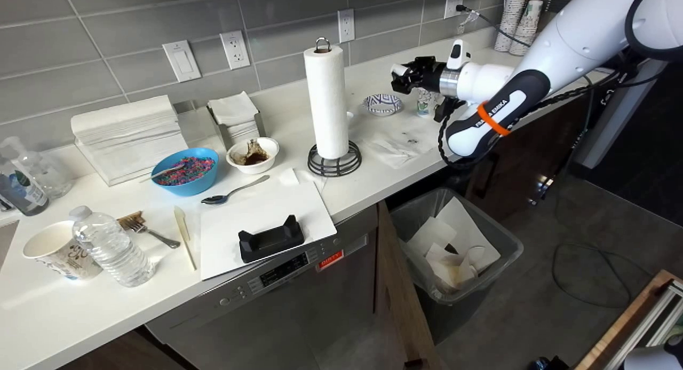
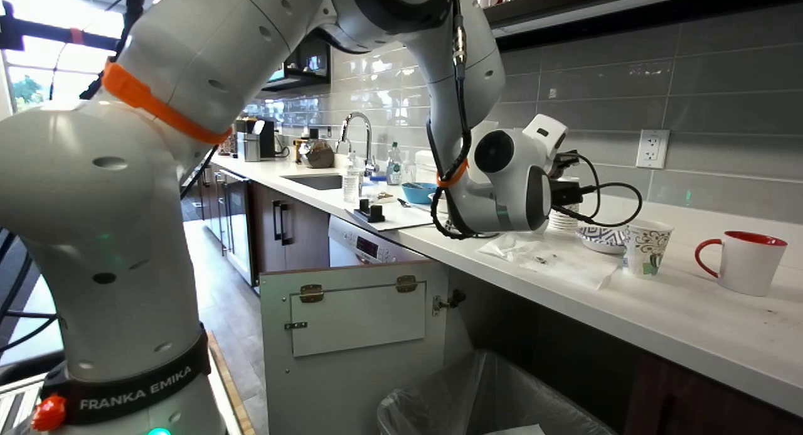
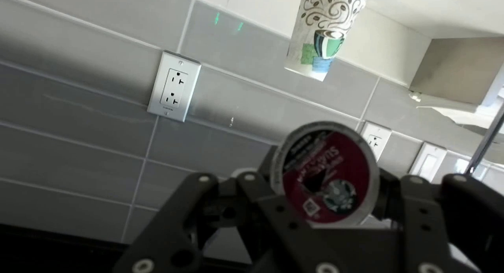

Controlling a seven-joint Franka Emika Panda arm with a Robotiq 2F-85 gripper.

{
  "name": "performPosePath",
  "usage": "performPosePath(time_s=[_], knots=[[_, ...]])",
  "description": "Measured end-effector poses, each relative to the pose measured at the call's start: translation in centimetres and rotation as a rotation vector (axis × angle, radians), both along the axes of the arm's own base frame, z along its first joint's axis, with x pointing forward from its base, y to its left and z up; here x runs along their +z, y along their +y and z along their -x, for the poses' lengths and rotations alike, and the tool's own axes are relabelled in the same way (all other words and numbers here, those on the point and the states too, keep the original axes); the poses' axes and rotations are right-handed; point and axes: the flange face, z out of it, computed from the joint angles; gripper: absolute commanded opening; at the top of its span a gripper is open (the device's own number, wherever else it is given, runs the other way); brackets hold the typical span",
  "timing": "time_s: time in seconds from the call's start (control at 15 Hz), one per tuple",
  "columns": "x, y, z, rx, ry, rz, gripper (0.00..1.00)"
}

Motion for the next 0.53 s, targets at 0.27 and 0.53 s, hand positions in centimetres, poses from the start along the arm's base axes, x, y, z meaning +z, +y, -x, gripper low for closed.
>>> performPosePath(time_s=[0.27, 0.53], knots=[[-0.4, -0.3, 1.0, 0.006, -0.024, -0.020, 0.14], [-0.3, -0.4, 2.2, 0.030, -0.076, -0.054, 0.14]])
